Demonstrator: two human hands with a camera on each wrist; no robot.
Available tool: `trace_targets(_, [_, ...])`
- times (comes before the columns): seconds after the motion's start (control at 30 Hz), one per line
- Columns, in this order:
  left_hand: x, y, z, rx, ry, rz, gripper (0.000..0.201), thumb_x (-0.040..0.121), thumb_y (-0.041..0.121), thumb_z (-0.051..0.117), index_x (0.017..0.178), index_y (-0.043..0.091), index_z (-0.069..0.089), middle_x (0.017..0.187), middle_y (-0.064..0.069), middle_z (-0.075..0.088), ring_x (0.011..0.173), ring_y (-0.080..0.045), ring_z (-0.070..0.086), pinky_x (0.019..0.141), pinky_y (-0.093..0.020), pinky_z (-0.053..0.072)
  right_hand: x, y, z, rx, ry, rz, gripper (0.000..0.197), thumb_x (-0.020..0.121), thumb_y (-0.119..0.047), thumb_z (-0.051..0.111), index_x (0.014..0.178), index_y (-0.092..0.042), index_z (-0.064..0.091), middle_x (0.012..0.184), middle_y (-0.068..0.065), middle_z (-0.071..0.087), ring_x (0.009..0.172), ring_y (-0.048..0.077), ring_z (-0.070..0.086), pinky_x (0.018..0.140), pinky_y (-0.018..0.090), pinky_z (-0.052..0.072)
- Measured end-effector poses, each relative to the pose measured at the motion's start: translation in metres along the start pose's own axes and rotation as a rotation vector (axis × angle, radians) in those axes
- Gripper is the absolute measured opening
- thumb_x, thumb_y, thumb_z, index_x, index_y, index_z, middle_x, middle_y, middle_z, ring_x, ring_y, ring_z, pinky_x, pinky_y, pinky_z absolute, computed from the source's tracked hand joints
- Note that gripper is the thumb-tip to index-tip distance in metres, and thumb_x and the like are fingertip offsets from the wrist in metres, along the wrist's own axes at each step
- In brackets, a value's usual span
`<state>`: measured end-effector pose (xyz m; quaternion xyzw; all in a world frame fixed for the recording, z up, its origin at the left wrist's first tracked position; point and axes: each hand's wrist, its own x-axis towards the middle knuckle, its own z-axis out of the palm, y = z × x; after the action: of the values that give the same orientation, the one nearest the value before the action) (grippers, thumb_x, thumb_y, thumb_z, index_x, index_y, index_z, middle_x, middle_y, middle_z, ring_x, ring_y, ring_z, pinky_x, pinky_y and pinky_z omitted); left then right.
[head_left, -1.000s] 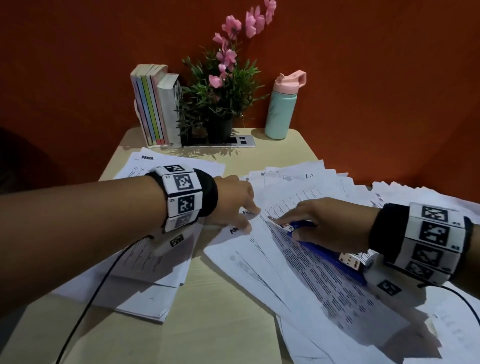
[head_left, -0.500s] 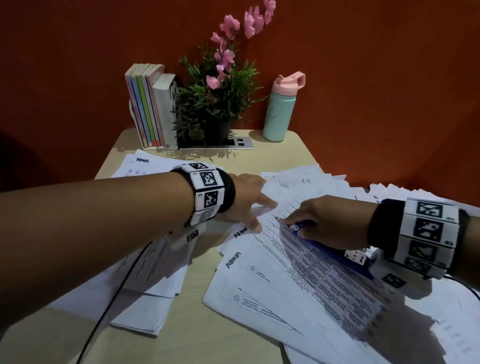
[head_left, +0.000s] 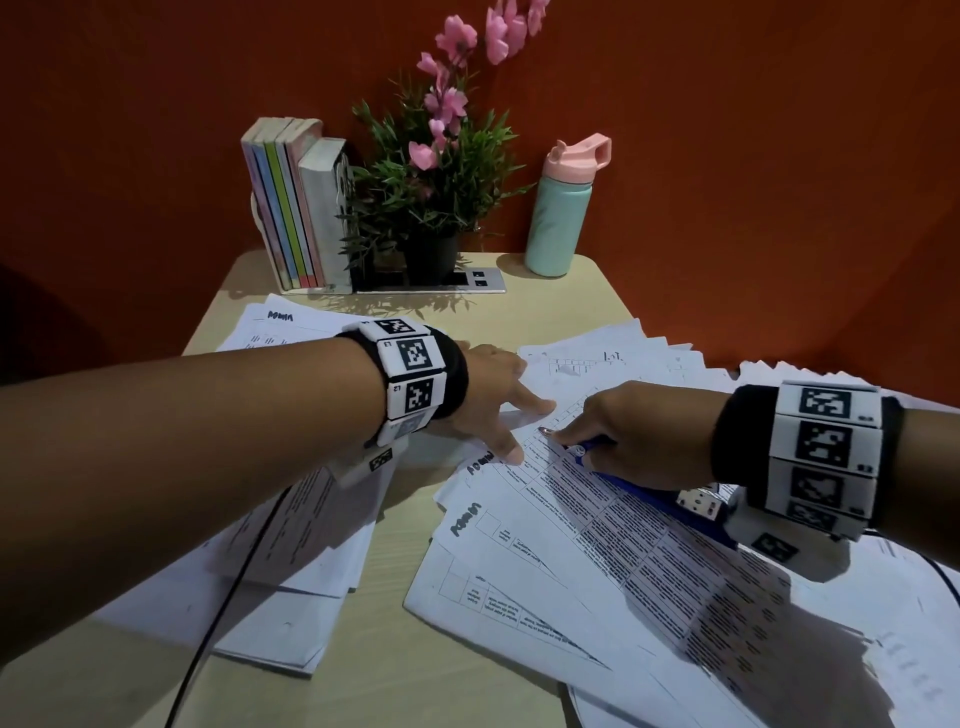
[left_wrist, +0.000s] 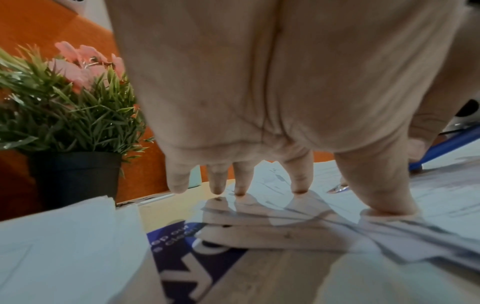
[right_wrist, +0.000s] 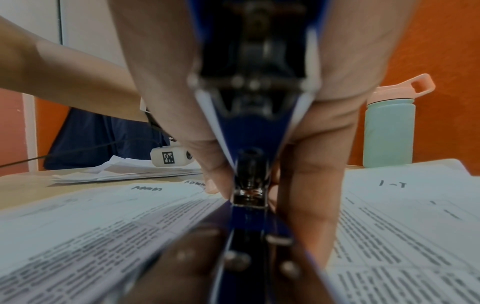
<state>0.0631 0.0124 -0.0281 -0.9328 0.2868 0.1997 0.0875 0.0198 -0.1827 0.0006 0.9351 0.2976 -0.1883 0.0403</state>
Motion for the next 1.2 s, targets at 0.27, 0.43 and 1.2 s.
trace_targets(0.27, [-0.004, 0.003, -0.002, -0.008, -0.006, 0.001, 0.071, 0.084, 0.069, 0.057, 0.148, 0.052, 0.03, 0.156, -0.007, 0.028, 0.146, -0.03, 0.02, 0.115, -0.055, 0.023, 0.009, -0.012, 0.001, -0.088, 0.059, -0.062, 0.041, 0.099, -0.023, 0.043, 0.137, -0.034, 0.052, 0.116, 0.002, 0.058, 0.102, 0.022, 0.058, 0.082, 0.031, 0.046])
trace_targets(0.43, [-0.007, 0.004, -0.005, -0.042, 0.015, 0.015, 0.063, 0.083, 0.066, 0.062, 0.141, 0.055, 0.039, 0.149, -0.006, 0.035, 0.142, -0.028, 0.027, 0.113, -0.054, 0.026, 0.012, -0.014, 0.002, -0.091, 0.044, -0.062, 0.052, 0.099, -0.022, 0.042, 0.148, -0.036, 0.032, 0.112, 0.002, 0.057, 0.094, 0.023, 0.059, 0.077, 0.034, 0.046])
trace_targets(1.2, [-0.043, 0.018, 0.006, -0.342, -0.03, -0.276, 0.069, 0.082, 0.08, 0.045, 0.058, 0.016, 0.04, 0.054, 0.0, 0.036, 0.048, -0.017, 0.033, 0.055, -0.03, 0.032, -0.014, 0.025, 0.015, 0.425, 0.127, 0.126, 0.036, 0.1, -0.033, 0.049, 0.13, -0.052, 0.053, 0.109, -0.005, 0.073, 0.096, 0.014, 0.068, 0.09, 0.035, 0.054])
